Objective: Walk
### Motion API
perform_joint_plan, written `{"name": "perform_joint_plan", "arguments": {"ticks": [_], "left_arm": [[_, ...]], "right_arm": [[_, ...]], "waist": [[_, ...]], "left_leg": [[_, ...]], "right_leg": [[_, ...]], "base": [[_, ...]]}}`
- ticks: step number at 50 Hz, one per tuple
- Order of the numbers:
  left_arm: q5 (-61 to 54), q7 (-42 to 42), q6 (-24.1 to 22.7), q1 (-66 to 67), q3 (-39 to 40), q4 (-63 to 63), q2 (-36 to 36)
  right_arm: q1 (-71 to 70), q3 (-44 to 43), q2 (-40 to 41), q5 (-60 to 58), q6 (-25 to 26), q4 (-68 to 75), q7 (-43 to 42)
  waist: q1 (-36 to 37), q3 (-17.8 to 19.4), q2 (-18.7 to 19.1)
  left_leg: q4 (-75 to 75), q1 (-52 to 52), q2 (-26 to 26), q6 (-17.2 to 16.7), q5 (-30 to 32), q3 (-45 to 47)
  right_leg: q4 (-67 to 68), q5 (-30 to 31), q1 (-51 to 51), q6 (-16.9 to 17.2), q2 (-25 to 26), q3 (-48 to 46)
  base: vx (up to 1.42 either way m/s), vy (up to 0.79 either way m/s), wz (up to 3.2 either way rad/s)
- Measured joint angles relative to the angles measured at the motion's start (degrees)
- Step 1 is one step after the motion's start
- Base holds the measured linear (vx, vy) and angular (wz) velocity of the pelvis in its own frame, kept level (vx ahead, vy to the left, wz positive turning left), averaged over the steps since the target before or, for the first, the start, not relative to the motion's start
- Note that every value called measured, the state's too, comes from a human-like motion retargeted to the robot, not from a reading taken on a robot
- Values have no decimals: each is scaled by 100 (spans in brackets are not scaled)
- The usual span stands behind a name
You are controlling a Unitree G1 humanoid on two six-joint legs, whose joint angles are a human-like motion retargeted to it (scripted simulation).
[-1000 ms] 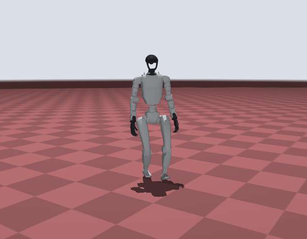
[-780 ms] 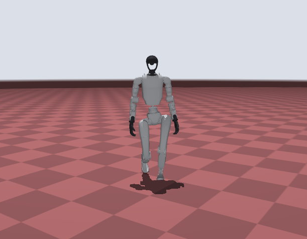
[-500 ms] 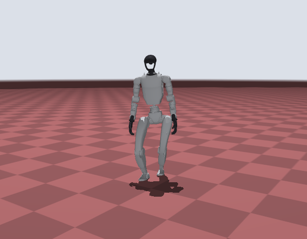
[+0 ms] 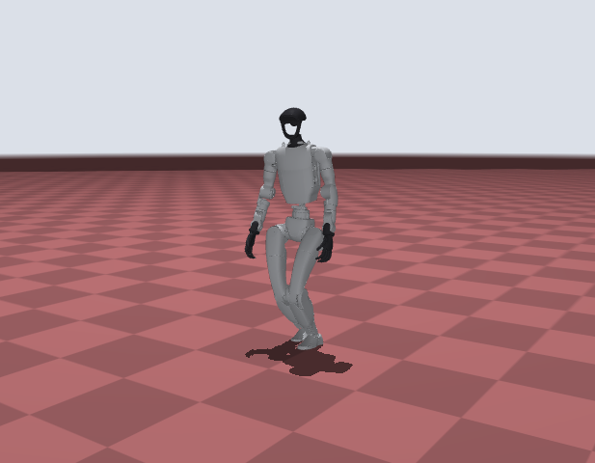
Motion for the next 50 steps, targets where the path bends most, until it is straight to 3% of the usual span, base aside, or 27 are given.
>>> {"name": "perform_joint_plan", "arguments": {"ticks": [5, 10, 12, 15, 18, 22, 27, 32, 35, 38, 40, 43, 45, 50], "left_arm": [[-23, 7, 16, -69, -4, 115, 27], [-166, 88, 40, -42, -10, 240, 37], [-249, 68, 62, -93, -2, 315, 103], [-254, 12, 101, -135, 7, 297, 187], [-137, -4, 136, -240, -72, 240, 310], [32, 46, 159, -402, -199, 207, 408], [119, 137, 47, -585, -334, 137, 397], [164, 123, -107, -700, -454, 126, 359], [102, 101, -149, -613, -448, 138, 282], [-16, 64, -163, -421, -418, 223, 188], [-47, 44, -153, -282, -439, 290, 156], [-50, -33, -124, -194, -518, 330, 106], [-30, -31, -99, -190, -570, 287, 89], [-53, 78, -100, -223, -592, 112, 79]], "right_arm": [[-144, 154, -6, -53, -22, -189, -3], [46, 247, 119, -140, 34, -16, 15], [131, 220, 187, -170, 67, 140, 154], [239, 220, 297, -177, 111, 308, 375], [240, 192, 328, -167, 117, 388, 431], [258, 143, 295, -110, 85, 407, 320], [280, 46, 295, 3, 79, 533, 145], [256, -95, 328, 168, 105, 798, 50], [289, -148, 341, 288, 83, 890, -1], [345, -140, 342, 397, 59, 905, -86], [373, -103, 346, 424, 40, 870, -124], [320, -21, 236, 443, 30, 735, -147], [262, 13, 167, 415, 13, 644, -185], [45, 85, 37, 274, -15, 477, -264]], "waist": [[-215, -284, -396], [-128, -439, -713], [-169, -522, -1236], [-304, -581, -1635], [-468, -565, -1700], [-693, -477, -1543], [-840, -362, -1297], [-711, -455, -999], [-644, -429, -850], [-552, -326, -340], [-495, -321, -100], [-409, -249, 470], [-337, -199, 563], [-107, -107, 425]], "left_leg": [[-2225, -314, -890, -140, 202, 20], [-1340, -273, -1235, 168, 459, 233], [-1585, 42, -1812, 436, 557, 478], [-1842, 412, -2294, 733, 488, 590], [-2201, 955, -2399, 834, 359, 517], [-2620, 1772, -2288, 781, 99, 302], [-2924, 2594, -1972, 673, -209, 54], [-3180, 3030, -1574, 538, -346, -148], [-2652, 3224, -1368, 424, -506, -296], [-1356, 3263, -719, 47, -516, -426], [-410, 3148, -371, -255, -158, -461], [1101, 2576, 508, -695, 908, -531], [1838, 2099, 844, -609, 1221, -472], [2267, 894, 937, -29, 584, -254]], "right_leg": [[34, -187, 207, 148, -417, 109], [1164, -352, 393, 307, -955, -65], [2079, 122, 265, 702, -1661, 0], [3533, 1586, -371, 1170, -2319, 71], [4427, 1856, -1177, 993, -2810, 16], [4359, 1226, -2111, 659, -3108, -210], [2636, 800, -2881, 784, -2865, -459], [457, 1005, -3159, 1176, -1978, -211], [453, 1275, -3012, 1145, -1605, -73], [719, 1556, -2638, 906, -890, -290], [960, 1471, -2505, 714, -521, -405], [425, 1482, -1963, 390, 204, -646], [243, 1363, -1663, 270, 381, -641], [-109, 962, -894, 213, 354, -464]], "base": [[56, 4, -46], [60, 2, -66], [63, 3, -27], [57, 3, -25], [58, 4, -41], [60, 3, -38], [59, -3, -19], [57, -7, -27], [56, -9, -14], [57, -11, -26], [56, -10, -33], [52, -10, -15], [52, -10, 6], [53, -10, 8]]}}
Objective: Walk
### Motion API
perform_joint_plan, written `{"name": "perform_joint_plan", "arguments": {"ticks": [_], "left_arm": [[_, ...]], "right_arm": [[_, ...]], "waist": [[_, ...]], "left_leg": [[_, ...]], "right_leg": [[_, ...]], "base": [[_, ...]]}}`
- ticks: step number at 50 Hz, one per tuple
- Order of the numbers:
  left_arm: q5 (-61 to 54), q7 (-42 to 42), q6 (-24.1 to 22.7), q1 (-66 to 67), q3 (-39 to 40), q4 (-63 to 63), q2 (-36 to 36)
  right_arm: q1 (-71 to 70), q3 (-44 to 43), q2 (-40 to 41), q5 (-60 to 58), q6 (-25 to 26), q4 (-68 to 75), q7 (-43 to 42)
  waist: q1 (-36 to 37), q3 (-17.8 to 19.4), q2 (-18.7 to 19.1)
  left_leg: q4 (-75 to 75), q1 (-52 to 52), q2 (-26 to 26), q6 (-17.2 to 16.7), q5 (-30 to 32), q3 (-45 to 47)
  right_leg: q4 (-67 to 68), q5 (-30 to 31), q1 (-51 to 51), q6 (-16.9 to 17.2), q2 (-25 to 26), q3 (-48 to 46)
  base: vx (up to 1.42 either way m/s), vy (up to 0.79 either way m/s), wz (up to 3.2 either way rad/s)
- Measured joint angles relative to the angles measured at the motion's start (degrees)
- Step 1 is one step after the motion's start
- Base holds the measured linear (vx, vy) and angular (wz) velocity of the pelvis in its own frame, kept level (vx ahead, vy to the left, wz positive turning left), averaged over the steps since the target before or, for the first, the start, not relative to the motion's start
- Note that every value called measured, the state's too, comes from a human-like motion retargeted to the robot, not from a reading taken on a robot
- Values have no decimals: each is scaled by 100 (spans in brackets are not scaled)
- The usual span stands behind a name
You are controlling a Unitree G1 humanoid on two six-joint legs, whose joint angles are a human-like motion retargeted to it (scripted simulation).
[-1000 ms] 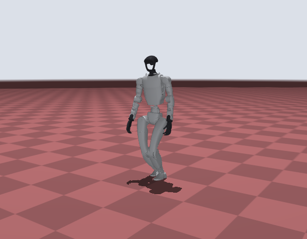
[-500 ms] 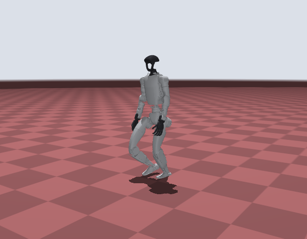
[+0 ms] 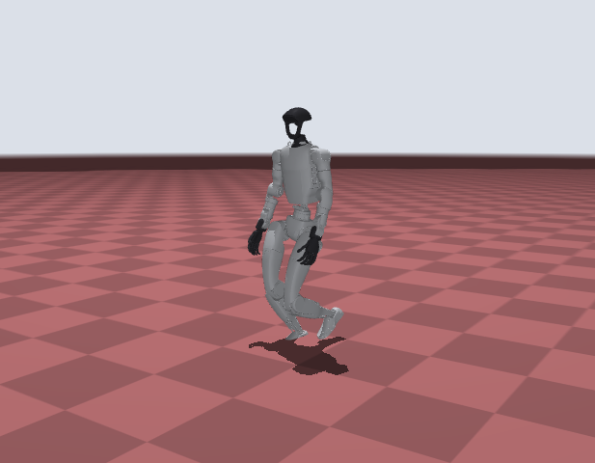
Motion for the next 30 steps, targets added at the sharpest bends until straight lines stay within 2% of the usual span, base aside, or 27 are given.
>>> {"name": "perform_joint_plan", "arguments": {"ticks": [5, 10, 15, 17, 20, 23, 25, 27, 30], "left_arm": [[-112, 45, -69, 47, -30, -56, -38], [-149, 37, -53, 58, -101, 20, -74], [-222, 35, -38, 73, -199, 83, -80], [-281, 27, -37, 70, -231, 119, -79], [-349, 4, -35, 57, -262, 141, -74], [-365, -15, -20, 25, -274, 122, -48], [-331, -12, -17, -18, -280, 83, -10], [-294, 1, -12, -71, -282, 42, 32], [-254, 43, 8, -129, -273, 6, 54]], "right_arm": [[-174, 65, -43, -52, -50, -183, -72], [-299, 174, -10, -137, -71, -248, -134], [-249, 229, 81, -92, -51, -102, -128], [-169, 223, 122, -65, -31, 1, -73], [-42, 204, 144, -32, -2, 125, 75], [19, 189, 183, 13, 19, 216, 250], [1, 171, 201, 21, 24, 244, 335], [-43, 144, 207, 15, 14, 240, 346], [-97, 118, 187, 21, -8, 190, 281]], "waist": [[49, 56, -308], [-126, -78, -689], [-91, -202, -811], [-65, -271, -954], [-90, -378, -1363], [-165, -446, -1741], [-245, -469, -1897], [-330, -464, -1930], [-448, -428, -1840]], "left_leg": [[-1497, -760, -532, 183, -611, 377], [-3693, -996, -1461, 70, -563, 502], [-3931, -785, -1807, 196, -277, 500], [-3874, -637, -2033, 336, -207, 556], [-4038, -365, -2653, 557, -137, 667], [-4377, -104, -3262, 743, -71, 649], [-4582, 46, -3532, 827, -44, 590], [-4742, 230, -3632, 848, -44, 496], [-4913, 551, -3607, 804, -102, 306]], "right_leg": [[-72, -523, 650, 70, -382, 176], [-103, -917, 1020, 207, -953, 194], [98, -1099, 1333, 299, -1153, 257], [444, -1133, 1383, 411, -1401, 264], [1379, -779, 1312, 811, -2038, 292], [2653, 353, 852, 1325, -2592, 442], [3502, 1023, 383, 1498, -2896, 517], [4107, 1163, -132, 1388, -3163, 526], [4470, 799, -895, 1049, -3469, 475]], "base": [[51, -6, 7], [46, -1, 21], [42, 2, -1], [41, 2, 4], [36, 3, 22], [22, 3, 23], [16, 3, 15], [13, 4, 2], [11, 4, -11]]}}
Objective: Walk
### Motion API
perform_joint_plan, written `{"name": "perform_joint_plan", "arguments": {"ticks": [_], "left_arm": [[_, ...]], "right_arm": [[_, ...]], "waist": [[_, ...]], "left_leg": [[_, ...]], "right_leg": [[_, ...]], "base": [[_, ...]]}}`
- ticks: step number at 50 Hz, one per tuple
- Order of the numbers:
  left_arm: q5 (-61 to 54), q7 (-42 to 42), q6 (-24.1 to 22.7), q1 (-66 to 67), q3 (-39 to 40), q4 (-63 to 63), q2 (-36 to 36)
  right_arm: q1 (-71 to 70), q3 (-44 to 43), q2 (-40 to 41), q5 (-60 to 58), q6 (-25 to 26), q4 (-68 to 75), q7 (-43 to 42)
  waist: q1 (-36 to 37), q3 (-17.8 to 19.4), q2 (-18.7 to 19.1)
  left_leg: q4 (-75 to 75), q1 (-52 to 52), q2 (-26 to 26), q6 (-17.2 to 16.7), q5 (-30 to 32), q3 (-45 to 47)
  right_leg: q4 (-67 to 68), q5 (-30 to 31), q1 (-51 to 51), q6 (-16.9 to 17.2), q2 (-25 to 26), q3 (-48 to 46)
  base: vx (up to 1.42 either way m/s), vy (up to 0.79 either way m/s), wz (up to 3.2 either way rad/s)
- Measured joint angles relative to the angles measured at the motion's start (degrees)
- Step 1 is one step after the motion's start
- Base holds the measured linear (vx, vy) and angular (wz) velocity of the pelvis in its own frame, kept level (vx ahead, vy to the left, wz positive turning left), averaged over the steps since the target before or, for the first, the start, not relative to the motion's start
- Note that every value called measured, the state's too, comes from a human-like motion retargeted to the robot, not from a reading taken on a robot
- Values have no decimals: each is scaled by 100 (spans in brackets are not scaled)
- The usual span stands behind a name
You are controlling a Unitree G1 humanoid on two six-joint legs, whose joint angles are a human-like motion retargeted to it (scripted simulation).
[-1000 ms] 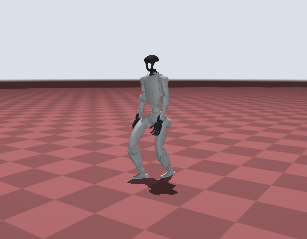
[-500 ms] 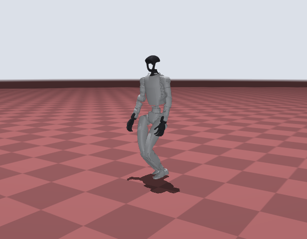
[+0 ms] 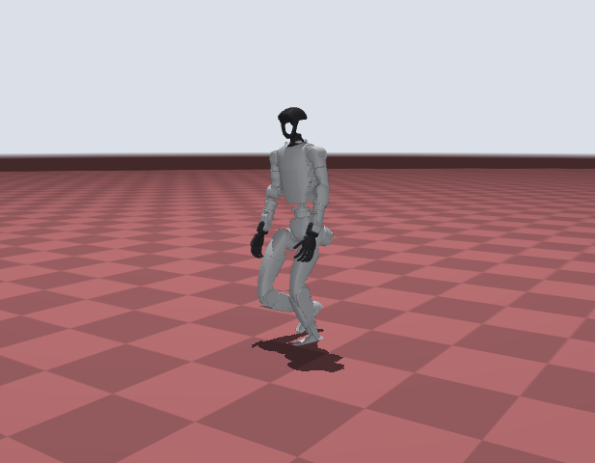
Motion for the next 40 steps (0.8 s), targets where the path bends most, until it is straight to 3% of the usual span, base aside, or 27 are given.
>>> {"name": "perform_joint_plan", "arguments": {"ticks": [3, 6, 11, 17, 20, 23, 26, 30, 35, 40], "left_arm": [[-5, 54, 10, -31, -2, -22, -12], [-37, 55, -13, -73, -48, -26, -35], [-18, -28, -82, -122, -195, 29, -118], [13, -171, -133, 29, -315, 135, -199], [51, -261, -150, 84, -380, 178, -182], [113, -306, -134, 72, -443, 140, -181], [148, -286, -113, 6, -497, 63, -154], [140, -244, -127, -78, -490, -23, -126], [29, -228, -187, -119, -436, -17, -128], [16, -217, -159, -114, -403, 39, -134]], "right_arm": [[-37, 2, -30, 12, -4, -56, -81], [-82, 15, -47, 34, 16, -48, -132], [-107, 25, -46, 128, 55, 49, -122], [4, 65, -19, 248, 26, 138, -142], [26, 114, -72, 312, 13, 155, -155], [23, 140, -161, 362, 11, 125, -146], [-10, 151, -237, 355, 11, 98, -141], [-76, 153, -301, 326, 12, 69, -115], [-123, 135, -319, 328, -10, -4, -92], [-141, 150, -308, 290, -23, -38, -69]], "waist": [[-77, 60, 184], [-87, 111, 425], [-7, 62, 727], [99, 81, 1114], [208, 152, 1618], [294, 204, 1893], [375, 220, 1918], [472, 245, 1806], [481, 272, 1574], [365, 154, 1250]], "left_leg": [[-36, 284, 181, -87, -168, -183], [41, 509, 480, -179, -408, -326], [162, 825, 920, -285, -708, -510], [1276, 1019, 1489, -608, -968, -716], [2548, 841, 2264, -1045, -718, -721], [3754, 360, 2860, -1271, -1, -609], [4498, -209, 3196, -1096, 153, -453], [4501, -877, 3248, -778, -318, -276], [3101, -1371, 2890, -652, -834, -103], [1443, -1643, 2239, -705, -736, -102]], "right_leg": [[-451, -431, -615, -204, -7, -106], [-1406, -611, -1033, -187, 369, -157], [-3025, -446, -1261, 9, 1294, 135], [-3348, -171, -734, -147, 2071, 38], [-3596, -144, -342, -353, 2763, -222], [-3856, -240, -57, -556, 3162, -321], [-4064, -405, 175, -652, 3276, -305], [-4329, -584, 534, -637, 3216, -260], [-4630, -785, 998, -560, 2955, -209], [-4771, -1079, 1218, -533, 2488, -254]], "base": [[8, 2, -19], [6, 0, -23], [2, 0, -13], [1, -1, -8], [2, -4, -28], [0, 0, 0], [0, -1, 6], [0, 0, 0], [1, 0, 2], [1, 0, 2]]}}
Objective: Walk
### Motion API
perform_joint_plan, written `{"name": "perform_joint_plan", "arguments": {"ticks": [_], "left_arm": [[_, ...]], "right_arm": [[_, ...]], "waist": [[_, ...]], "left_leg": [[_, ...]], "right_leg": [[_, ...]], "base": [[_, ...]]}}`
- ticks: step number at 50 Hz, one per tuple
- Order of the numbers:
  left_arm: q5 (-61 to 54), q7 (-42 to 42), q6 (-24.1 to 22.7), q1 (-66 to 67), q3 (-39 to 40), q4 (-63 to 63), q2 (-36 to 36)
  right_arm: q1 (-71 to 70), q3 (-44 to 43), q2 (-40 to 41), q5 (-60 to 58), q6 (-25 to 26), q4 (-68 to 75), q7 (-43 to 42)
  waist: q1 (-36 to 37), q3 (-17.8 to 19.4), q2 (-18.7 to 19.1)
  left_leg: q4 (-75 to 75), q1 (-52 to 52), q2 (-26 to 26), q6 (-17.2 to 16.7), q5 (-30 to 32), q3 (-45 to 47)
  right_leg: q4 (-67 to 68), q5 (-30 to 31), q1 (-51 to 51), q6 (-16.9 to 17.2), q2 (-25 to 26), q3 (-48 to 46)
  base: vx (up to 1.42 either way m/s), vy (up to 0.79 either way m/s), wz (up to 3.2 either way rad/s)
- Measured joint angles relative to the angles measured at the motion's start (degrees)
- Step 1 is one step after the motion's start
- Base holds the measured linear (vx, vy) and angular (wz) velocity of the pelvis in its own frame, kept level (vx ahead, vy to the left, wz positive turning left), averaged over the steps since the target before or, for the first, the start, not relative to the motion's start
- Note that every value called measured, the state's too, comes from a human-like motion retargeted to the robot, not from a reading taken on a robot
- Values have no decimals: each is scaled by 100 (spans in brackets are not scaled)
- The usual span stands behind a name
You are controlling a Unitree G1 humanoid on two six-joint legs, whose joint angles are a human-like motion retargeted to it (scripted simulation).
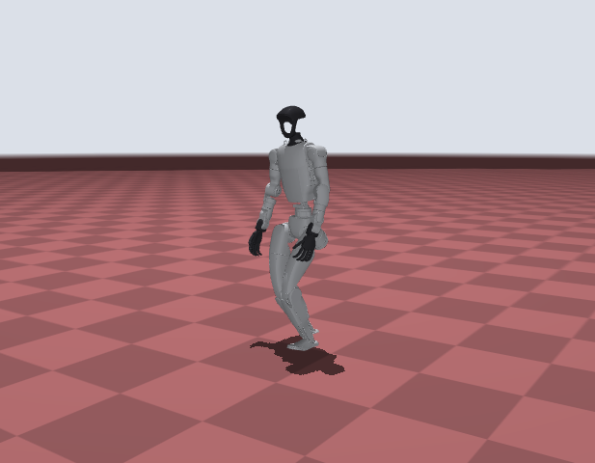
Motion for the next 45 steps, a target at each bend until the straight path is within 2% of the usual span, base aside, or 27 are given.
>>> {"name": "perform_joint_plan", "arguments": {"ticks": [5, 13, 17, 22, 25, 28, 31, 34, 40, 45], "left_arm": [[10, -30, 47, 76, -9, 54, -3], [50, -121, 94, 265, -97, 214, -78], [71, -170, 106, 277, -118, 291, -83], [117, -173, 114, 254, -135, 265, -47], [168, -130, 120, 201, -133, 230, -6], [217, -42, 122, 136, -112, 207, 24], [217, 55, 118, 77, -82, 175, 41], [173, 124, 98, 27, -68, 138, 39], [124, 131, 12, -95, -101, 61, 14], [140, 110, -16, -192, -155, 9, -49]], "right_arm": [[33, 52, 46, -46, 11, -7, 23], [198, 72, 142, -76, 29, -12, 135], [261, 7, 137, -82, 43, -35, 283], [298, -52, 155, -62, 41, -83, 437], [266, -60, 149, -87, 13, -140, 443], [229, -42, 127, -105, -28, -218, 390], [192, -16, 104, -96, -47, -283, 325], [160, 6, 87, -65, -32, -301, 273], [116, -32, 78, -3, 30, -239, 270], [171, -49, 76, 72, 52, -132, 299]], "waist": [[-99, -111, -236], [-148, -152, -499], [-190, -221, -787], [-331, -268, -1124], [-435, -283, -1145], [-528, -280, -1037], [-593, -268, -873], [-622, -285, -721], [-538, -447, -501], [-476, -486, -501]], "left_leg": [[-727, 92, -449, 6, 255, -15], [-464, 512, -942, 193, 429, 108], [-757, 902, -1416, 368, 489, 177], [-1029, 1171, -1971, 565, 494, 227], [-1136, 1309, -2051, 610, 444, 193], [-1193, 1472, -1961, 577, 337, 129], [-1227, 1631, -1779, 520, 191, 61], [-1335, 1775, -1599, 466, 107, -4], [-1746, 2049, -1267, 440, 28, -94], [-1765, 2365, -1230, 441, -121, -207]], "right_leg": [[136, -343, 171, -9, -345, 12], [1033, -617, 486, 154, -746, 158], [1754, -260, 491, 464, -1186, 300], [3424, 856, -159, 898, -1822, 412], [4171, 1091, -777, 802, -2136, 355], [4344, 818, -1400, 556, -2315, 228], [3961, 519, -1943, 393, -2301, 76], [3184, 388, -2388, 389, -2132, -17], [1267, 587, -2926, 641, -1463, 133], [888, 759, -2885, 660, -1248, 261]], "base": [[2, -1, 3], [2, 0, 0], [2, 0, 0], [0, 0, 0], [0, 0, 0], [0, 0, 0], [2, -1, -12], [0, 0, 0], [2, 1, -15], [1, 0, -4]]}}
